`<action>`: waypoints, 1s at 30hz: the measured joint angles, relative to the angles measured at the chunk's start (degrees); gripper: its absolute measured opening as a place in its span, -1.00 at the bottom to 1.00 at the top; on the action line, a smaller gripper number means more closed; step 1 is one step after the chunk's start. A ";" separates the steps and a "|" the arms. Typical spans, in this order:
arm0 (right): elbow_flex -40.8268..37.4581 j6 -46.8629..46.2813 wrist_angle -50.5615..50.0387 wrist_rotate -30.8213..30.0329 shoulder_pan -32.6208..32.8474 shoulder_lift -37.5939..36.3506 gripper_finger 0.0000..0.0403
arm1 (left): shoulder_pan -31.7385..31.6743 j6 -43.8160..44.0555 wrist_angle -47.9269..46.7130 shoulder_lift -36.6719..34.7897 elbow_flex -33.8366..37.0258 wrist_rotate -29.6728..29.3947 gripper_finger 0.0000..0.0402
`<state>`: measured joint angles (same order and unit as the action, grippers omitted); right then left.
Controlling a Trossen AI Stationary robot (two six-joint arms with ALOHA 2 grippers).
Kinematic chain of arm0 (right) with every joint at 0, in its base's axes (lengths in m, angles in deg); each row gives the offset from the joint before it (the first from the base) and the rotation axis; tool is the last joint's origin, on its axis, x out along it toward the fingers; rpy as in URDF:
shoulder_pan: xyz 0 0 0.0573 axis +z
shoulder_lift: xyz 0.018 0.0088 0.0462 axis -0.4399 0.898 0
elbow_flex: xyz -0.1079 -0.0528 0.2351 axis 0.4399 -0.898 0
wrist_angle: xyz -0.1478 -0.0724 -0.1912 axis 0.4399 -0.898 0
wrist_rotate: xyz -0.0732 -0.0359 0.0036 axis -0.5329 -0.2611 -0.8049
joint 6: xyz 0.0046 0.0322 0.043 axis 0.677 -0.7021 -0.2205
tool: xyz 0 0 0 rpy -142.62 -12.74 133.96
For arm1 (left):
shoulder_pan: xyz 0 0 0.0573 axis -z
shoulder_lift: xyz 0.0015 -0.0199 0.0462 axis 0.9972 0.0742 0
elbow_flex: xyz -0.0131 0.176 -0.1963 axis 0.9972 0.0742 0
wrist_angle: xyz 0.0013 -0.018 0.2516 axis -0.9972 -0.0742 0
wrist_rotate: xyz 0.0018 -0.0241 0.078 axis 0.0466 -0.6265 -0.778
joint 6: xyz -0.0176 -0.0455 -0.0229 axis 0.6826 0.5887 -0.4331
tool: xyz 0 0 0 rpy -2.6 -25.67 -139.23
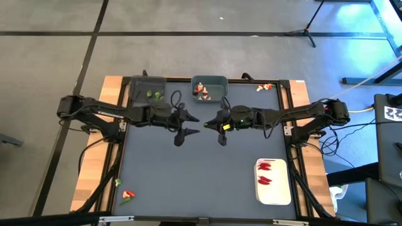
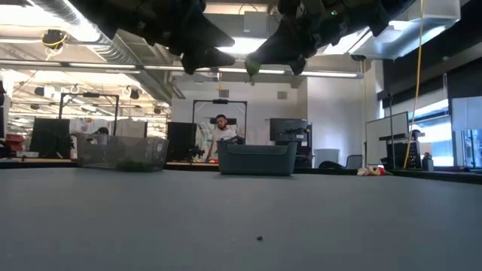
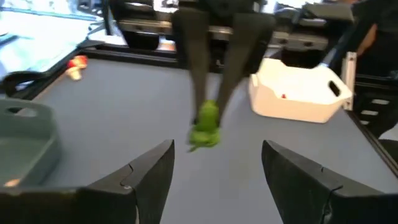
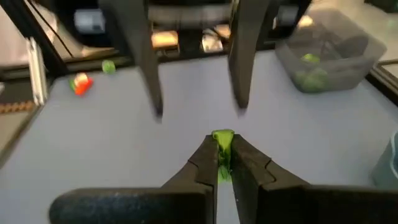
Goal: Sort produce into baskets
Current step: Put the green chili pepper into the black bin
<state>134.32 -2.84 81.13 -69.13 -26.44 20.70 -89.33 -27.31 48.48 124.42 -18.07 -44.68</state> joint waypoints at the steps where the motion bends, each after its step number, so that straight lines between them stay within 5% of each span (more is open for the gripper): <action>1: 0.00 -0.28 0.84 0.00 0.00 0.00 -0.87 | 0.53 0.10 1.21 0.80 0.00 0.01 0.19; 18: 0.02 -1.36 7.43 5.05 1.60 -0.11 -0.87 | 2.48 -0.32 8.13 4.10 0.07 -1.08 0.17; 30: 0.02 -1.70 7.45 4.55 1.55 -0.09 -0.87 | 2.83 -0.08 8.38 4.10 0.07 -0.85 -0.51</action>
<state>134.34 -4.54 88.58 -64.59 -24.89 20.61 -86.50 -27.38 56.86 128.51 -18.01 -45.52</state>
